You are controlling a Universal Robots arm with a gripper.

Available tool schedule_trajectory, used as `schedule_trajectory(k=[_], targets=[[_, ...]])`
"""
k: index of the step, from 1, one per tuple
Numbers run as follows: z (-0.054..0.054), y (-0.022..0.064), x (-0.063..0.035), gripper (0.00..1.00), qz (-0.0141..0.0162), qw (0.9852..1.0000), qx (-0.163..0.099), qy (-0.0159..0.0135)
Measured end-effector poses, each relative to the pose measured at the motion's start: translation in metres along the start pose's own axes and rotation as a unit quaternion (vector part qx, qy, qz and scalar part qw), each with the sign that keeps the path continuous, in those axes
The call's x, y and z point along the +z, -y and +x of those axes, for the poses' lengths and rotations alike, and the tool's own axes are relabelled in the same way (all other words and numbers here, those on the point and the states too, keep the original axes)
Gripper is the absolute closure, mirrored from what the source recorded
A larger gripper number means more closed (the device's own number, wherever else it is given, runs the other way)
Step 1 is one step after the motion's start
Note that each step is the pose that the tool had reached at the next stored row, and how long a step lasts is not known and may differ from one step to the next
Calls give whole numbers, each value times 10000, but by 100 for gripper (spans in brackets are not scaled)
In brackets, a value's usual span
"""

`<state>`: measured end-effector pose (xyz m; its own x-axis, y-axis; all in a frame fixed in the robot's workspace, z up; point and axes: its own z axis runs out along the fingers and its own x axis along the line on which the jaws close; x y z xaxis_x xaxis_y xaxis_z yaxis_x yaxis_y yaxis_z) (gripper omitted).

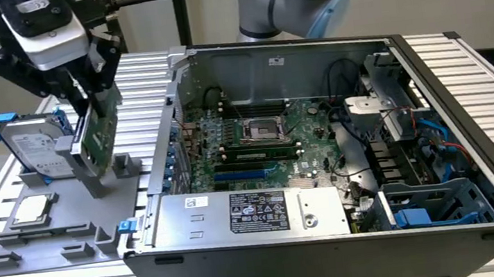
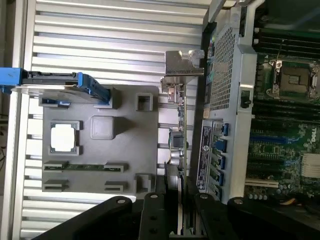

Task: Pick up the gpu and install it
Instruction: 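Pick up the gpu and move the gpu toward the slot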

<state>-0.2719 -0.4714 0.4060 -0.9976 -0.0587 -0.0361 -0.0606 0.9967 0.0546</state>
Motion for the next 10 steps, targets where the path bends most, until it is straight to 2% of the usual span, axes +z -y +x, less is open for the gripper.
schedule_trajectory(k=[6,10], targets=[[-274,2,-242,73,-2,10000,2,-42],[-458,8,-340,73,-5,10000,4,-79]])
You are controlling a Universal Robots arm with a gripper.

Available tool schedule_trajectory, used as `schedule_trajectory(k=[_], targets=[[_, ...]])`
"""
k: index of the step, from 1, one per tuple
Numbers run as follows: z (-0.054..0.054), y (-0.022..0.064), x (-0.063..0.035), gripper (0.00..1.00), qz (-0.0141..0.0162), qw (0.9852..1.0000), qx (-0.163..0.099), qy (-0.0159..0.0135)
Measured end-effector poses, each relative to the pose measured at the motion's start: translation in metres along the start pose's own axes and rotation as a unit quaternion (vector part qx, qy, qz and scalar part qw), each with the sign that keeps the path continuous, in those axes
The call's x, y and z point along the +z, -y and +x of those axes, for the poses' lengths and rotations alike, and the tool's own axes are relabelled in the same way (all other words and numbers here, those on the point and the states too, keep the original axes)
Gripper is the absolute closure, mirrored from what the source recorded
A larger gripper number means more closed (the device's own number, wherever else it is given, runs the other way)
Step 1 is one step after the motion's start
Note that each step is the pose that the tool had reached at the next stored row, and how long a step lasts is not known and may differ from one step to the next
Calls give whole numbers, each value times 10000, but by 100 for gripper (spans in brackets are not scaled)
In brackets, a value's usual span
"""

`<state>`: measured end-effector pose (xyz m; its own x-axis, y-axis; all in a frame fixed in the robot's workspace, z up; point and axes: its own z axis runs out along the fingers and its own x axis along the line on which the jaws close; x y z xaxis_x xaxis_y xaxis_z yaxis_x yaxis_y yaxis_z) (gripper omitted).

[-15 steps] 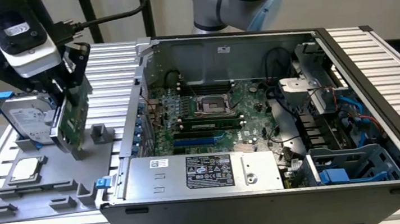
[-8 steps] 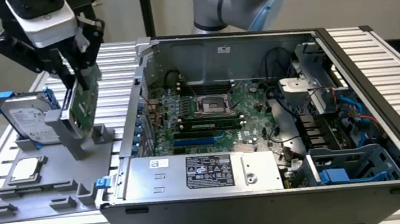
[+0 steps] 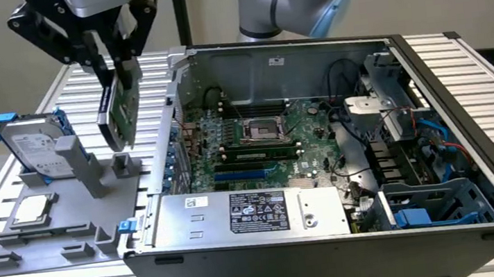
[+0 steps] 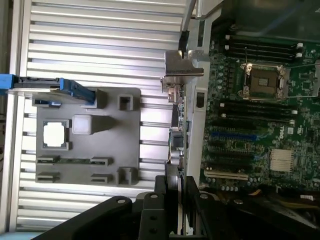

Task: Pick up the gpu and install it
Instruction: 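Pick up the gpu and move the gpu toward the slot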

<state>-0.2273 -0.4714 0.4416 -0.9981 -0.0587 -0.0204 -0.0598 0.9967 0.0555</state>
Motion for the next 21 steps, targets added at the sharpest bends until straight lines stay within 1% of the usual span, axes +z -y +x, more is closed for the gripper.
schedule_trajectory(k=[4,10,15,21], targets=[[-184,9,-39,73,-2,10000,3,-46],[-458,24,-47,73,-5,10000,5,-93],[-684,38,-44,73,-6,9999,7,-118],[-956,55,-29,73,-7,9999,8,-136]])
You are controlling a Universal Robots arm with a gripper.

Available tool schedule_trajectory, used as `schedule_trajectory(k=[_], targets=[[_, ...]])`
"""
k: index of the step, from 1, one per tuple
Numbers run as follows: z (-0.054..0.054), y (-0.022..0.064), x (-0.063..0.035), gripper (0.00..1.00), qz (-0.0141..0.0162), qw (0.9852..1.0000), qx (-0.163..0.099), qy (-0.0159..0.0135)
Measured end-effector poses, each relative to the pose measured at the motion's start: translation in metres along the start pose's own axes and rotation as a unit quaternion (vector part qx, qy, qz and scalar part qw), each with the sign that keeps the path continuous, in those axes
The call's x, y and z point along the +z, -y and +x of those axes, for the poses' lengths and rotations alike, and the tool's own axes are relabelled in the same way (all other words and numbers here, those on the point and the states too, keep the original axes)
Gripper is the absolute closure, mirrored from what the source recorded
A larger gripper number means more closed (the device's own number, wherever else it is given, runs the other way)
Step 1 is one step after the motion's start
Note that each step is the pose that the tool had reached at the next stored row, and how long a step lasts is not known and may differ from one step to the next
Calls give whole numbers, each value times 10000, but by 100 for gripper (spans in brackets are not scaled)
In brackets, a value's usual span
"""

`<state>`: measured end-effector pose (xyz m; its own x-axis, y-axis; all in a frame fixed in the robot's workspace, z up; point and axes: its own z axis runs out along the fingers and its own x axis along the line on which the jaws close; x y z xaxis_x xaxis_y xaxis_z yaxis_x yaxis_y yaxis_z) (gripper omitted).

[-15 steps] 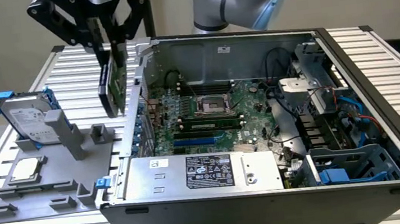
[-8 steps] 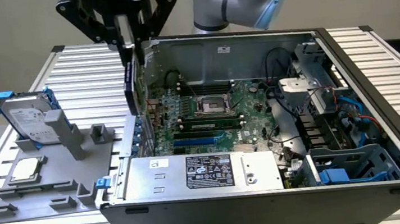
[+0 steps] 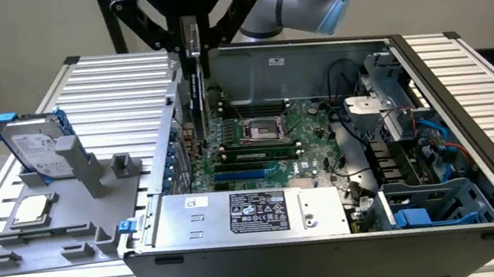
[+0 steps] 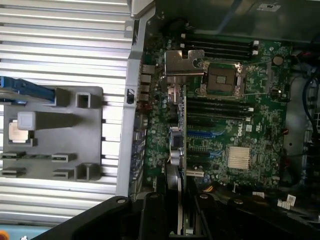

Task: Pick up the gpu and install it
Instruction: 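Pick up the gpu and move the gpu toward the slot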

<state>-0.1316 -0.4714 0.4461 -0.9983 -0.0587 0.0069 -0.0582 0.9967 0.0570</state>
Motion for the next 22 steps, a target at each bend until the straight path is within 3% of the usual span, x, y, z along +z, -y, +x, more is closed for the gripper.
schedule_trajectory(k=[18,22], targets=[[-817,-12,281,73,1,10000,10,-12],[-937,-26,353,73,1,10000,34,-14]])
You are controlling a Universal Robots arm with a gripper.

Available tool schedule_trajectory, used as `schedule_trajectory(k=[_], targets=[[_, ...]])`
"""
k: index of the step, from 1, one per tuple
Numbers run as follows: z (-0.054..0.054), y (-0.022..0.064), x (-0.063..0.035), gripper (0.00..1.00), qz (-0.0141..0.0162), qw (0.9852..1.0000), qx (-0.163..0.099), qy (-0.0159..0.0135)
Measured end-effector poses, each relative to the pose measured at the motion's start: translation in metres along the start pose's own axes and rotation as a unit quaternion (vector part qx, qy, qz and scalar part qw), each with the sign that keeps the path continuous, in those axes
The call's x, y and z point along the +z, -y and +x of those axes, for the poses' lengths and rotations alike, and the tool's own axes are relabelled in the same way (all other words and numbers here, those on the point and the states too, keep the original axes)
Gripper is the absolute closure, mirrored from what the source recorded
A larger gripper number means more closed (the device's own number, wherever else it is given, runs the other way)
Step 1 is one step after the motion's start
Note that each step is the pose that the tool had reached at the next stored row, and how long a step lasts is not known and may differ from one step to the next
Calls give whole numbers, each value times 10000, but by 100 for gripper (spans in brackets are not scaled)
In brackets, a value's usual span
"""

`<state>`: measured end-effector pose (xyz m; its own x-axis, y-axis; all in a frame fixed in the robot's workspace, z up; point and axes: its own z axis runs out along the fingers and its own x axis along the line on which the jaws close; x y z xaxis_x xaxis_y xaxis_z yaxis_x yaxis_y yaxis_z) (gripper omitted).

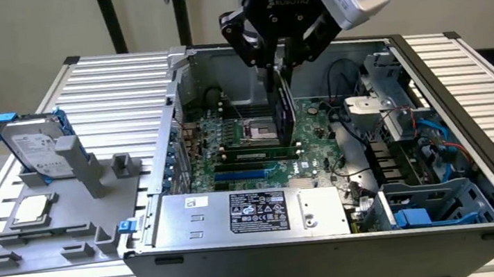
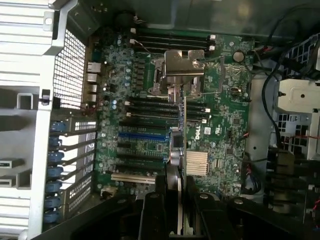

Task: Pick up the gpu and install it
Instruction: 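Pick up the gpu and move the gpu toward the slot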

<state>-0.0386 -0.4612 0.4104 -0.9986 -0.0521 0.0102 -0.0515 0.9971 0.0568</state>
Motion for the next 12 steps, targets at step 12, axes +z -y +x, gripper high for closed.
schedule_trajectory(k=[12], targets=[[-201,-179,180,73,59,9999,88,-9]])
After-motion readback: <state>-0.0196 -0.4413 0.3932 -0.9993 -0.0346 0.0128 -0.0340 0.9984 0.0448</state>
